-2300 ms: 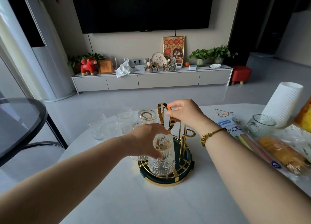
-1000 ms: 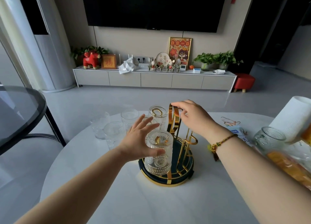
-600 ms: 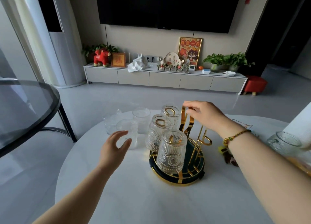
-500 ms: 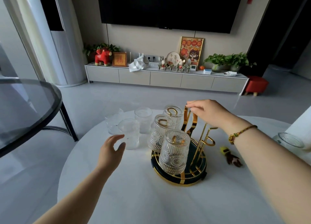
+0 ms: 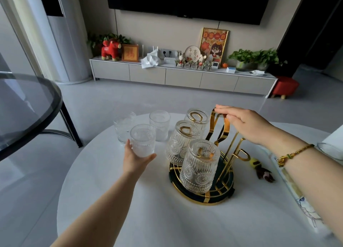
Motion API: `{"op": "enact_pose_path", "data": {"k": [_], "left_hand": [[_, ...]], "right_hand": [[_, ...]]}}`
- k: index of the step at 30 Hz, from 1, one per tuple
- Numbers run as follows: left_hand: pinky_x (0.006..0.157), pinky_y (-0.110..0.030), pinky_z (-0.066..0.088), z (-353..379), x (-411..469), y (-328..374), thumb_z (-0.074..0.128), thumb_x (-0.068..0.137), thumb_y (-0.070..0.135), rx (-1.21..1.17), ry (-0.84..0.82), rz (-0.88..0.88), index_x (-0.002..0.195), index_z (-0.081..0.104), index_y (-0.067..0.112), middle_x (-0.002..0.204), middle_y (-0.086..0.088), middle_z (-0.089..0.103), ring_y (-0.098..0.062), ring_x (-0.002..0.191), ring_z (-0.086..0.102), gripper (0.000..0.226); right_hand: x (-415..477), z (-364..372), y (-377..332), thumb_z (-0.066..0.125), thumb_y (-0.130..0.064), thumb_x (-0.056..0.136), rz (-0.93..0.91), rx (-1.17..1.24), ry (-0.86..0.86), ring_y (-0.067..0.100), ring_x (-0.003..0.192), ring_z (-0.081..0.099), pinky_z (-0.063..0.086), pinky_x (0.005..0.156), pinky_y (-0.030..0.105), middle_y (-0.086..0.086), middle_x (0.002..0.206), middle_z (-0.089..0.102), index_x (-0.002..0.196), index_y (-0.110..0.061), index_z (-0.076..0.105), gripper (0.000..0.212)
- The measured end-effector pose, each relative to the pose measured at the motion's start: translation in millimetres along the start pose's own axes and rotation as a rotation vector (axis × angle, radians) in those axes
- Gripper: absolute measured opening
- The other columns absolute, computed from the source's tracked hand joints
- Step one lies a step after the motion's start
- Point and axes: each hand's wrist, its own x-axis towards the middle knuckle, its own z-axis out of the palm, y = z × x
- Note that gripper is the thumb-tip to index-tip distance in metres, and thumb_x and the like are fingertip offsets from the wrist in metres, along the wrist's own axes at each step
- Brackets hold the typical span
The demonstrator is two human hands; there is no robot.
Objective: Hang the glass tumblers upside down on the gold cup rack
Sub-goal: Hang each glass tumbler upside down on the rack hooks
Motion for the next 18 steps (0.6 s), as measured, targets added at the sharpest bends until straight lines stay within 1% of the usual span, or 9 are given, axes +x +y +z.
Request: {"op": "enact_pose_path", "data": {"k": [2, 5, 8, 10, 12, 14, 16, 17, 18], "left_hand": [[0.102, -0.037, 0.033, 2.9, 7.1, -3.3, 0.081, 0.059, 0.009, 0.011, 0.015, 0.02, 0.136, 0.02, 0.009, 0.138, -0.015, 0.04, -0.028, 0.126, 0.038, 0.098], [0.093, -0.033, 0.036, 5.5, 15.6, -6.4, 0.08, 0.06, 0.011, 0.051, 0.049, 0.04, 0.128, 0.03, 0.008, 0.13, -0.015, 0.048, -0.029, 0.119, 0.045, 0.085], [0.082, -0.029, 0.034, 8.3, 20.4, -9.7, 0.079, 0.061, 0.014, 0.09, 0.067, 0.028, 0.118, 0.038, 0.007, 0.121, -0.015, 0.054, -0.03, 0.111, 0.05, 0.071], [0.08, -0.027, 0.033, 7.6, 20.9, -10.8, 0.08, 0.06, 0.015, 0.102, 0.074, 0.037, 0.115, 0.04, 0.008, 0.117, -0.014, 0.055, -0.029, 0.108, 0.05, 0.068], [0.079, -0.027, 0.033, 3.7, 19.1, -11.8, 0.08, 0.06, 0.016, 0.112, 0.066, 0.042, 0.114, 0.042, 0.009, 0.11, -0.01, 0.055, -0.028, 0.106, 0.05, 0.066], [0.08, -0.029, 0.036, -1.0, 14.9, -10.6, 0.081, 0.06, 0.016, 0.084, 0.051, 0.039, 0.111, 0.044, 0.009, 0.102, -0.006, 0.053, -0.027, 0.101, 0.051, 0.064], [0.081, -0.031, 0.04, -8.3, 7.5, -5.3, 0.081, 0.06, 0.014, 0.02, 0.018, 0.034, 0.107, 0.047, 0.011, 0.1, -0.006, 0.056, -0.026, 0.096, 0.054, 0.058], [0.079, -0.03, 0.043, -13.5, 2.2, -1.7, 0.08, 0.061, 0.013, -0.025, -0.01, 0.038, 0.106, 0.049, 0.013, 0.099, -0.005, 0.058, -0.023, 0.092, 0.057, 0.055], [0.075, -0.026, 0.045, -19.3, -3.5, 2.8, 0.079, 0.062, 0.011, -0.064, -0.047, 0.057, 0.103, 0.051, 0.016, 0.096, -0.002, 0.06, -0.017, 0.087, 0.059, 0.051]], "right_hand": [[1.8, -1.6, 2.9, 0.029, 0.001, 0.091, 0.008, 0.011, -0.018, 0.009, 0.133, 0.026, 0.013, 0.103, 0.018, -0.003, 0.144, 0.036, 0.128, -0.018, 0.043, 0.044], [3.8, -3.6, 6.9, 0.028, 0.008, 0.086, 0.005, 0.007, -0.032, 0.009, 0.134, 0.025, 0.011, 0.106, 0.02, -0.004, 0.145, 0.035, 0.128, -0.02, 0.043, 0.052], [5.0, -3.8, 8.5, 0.033, 0.007, 0.086, 0.001, 0.023, -0.038, 0.006, 0.131, 0.026, 0.013, 0.106, 0.021, -0.007, 0.143, 0.036, 0.127, -0.023, 0.045, 0.052], [4.5, -4.5, 8.5, 0.039, 0.006, 0.085, -0.005, 0.027, -0.04, 0.003, 0.127, 0.028, 0.014, 0.105, 0.021, -0.008, 0.142, 0.037, 0.126, -0.025, 0.045, 0.052], [4.6, -4.9, 7.8, 0.042, 0.007, 0.082, -0.006, 0.022, -0.045, 0.004, 0.127, 0.03, 0.016, 0.104, 0.022, -0.008, 0.142, 0.037, 0.125, -0.024, 0.046, 0.053], [6.0, -6.2, 7.0, 0.043, 0.007, 0.081, -0.006, 0.009, -0.051, 0.006, 0.127, 0.033, 0.017, 0.103, 0.02, -0.007, 0.142, 0.038, 0.124, -0.024, 0.048, 0.053], [9.1, -9.4, 5.6, 0.045, 0.006, 0.081, -0.004, -0.012, -0.07, 0.009, 0.126, 0.037, 0.02, 0.1, 0.018, -0.007, 0.141, 0.04, 0.122, -0.023, 0.05, 0.051], [11.6, -11.5, 3.9, 0.046, 0.005, 0.081, -0.009, -0.036, -0.088, 0.01, 0.126, 0.037, 0.02, 0.098, 0.015, -0.006, 0.141, 0.041, 0.121, -0.023, 0.052, 0.049], [14.5, -14.4, 1.7, 0.047, 0.004, 0.081, -0.014, -0.07, -0.103, 0.011, 0.126, 0.038, 0.021, 0.097, 0.015, -0.005, 0.139, 0.043, 0.119, -0.022, 0.054, 0.047]]}}
